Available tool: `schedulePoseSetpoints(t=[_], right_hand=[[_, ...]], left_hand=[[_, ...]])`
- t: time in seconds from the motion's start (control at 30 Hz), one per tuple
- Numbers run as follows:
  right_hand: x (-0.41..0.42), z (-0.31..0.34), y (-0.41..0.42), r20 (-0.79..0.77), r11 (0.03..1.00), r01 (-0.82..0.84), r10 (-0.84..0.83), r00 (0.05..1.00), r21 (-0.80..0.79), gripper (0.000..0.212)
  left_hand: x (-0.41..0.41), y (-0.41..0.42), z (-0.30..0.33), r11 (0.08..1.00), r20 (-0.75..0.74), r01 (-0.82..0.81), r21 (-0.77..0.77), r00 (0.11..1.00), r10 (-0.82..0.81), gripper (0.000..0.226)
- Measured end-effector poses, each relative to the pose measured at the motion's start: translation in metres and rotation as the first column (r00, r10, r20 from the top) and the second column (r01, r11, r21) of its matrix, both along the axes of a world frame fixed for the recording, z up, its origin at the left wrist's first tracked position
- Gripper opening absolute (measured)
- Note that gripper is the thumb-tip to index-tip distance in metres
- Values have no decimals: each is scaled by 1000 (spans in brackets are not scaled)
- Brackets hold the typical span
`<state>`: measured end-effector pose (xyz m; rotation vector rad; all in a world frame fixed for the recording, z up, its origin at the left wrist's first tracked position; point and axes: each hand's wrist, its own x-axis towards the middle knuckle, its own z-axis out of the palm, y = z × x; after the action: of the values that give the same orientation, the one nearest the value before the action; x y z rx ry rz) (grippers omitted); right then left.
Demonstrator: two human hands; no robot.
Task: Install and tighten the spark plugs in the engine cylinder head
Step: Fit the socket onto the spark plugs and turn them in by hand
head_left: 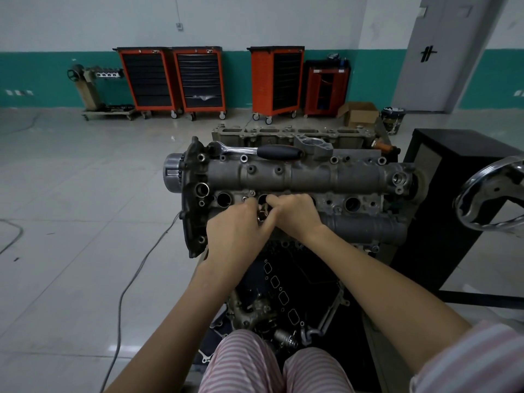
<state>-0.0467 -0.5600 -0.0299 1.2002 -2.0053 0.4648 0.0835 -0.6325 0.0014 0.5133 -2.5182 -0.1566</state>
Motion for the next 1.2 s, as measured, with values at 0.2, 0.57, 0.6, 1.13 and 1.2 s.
schedulePoseSetpoints(t=[0.2, 0.57, 0.6, 1.13, 1.2], right_hand=[[3, 3, -3, 61, 999, 40, -40, 997, 1, 22], [1, 0, -1, 37, 1000, 4, -5, 999, 29, 21], [0, 0, -1, 20, 1000, -6, 5, 1000, 24, 18], [3, 1, -1, 51, 1000, 10, -11, 999, 30, 20], [2, 1, -1, 16, 1000, 15, -15, 1000, 6, 13]], left_hand=[[2, 1, 1, 997, -59, -21, -81, 998, 16, 26], [4, -3, 0, 995, -23, 91, 44, 996, -90, 44], [2, -3, 0, 996, -42, 66, 59, 997, -63, 47], [1, -3, -1, 989, -63, 128, 68, 990, -124, 36], [3, -3, 1, 989, -48, 51, 142, 998, -45, 43]])
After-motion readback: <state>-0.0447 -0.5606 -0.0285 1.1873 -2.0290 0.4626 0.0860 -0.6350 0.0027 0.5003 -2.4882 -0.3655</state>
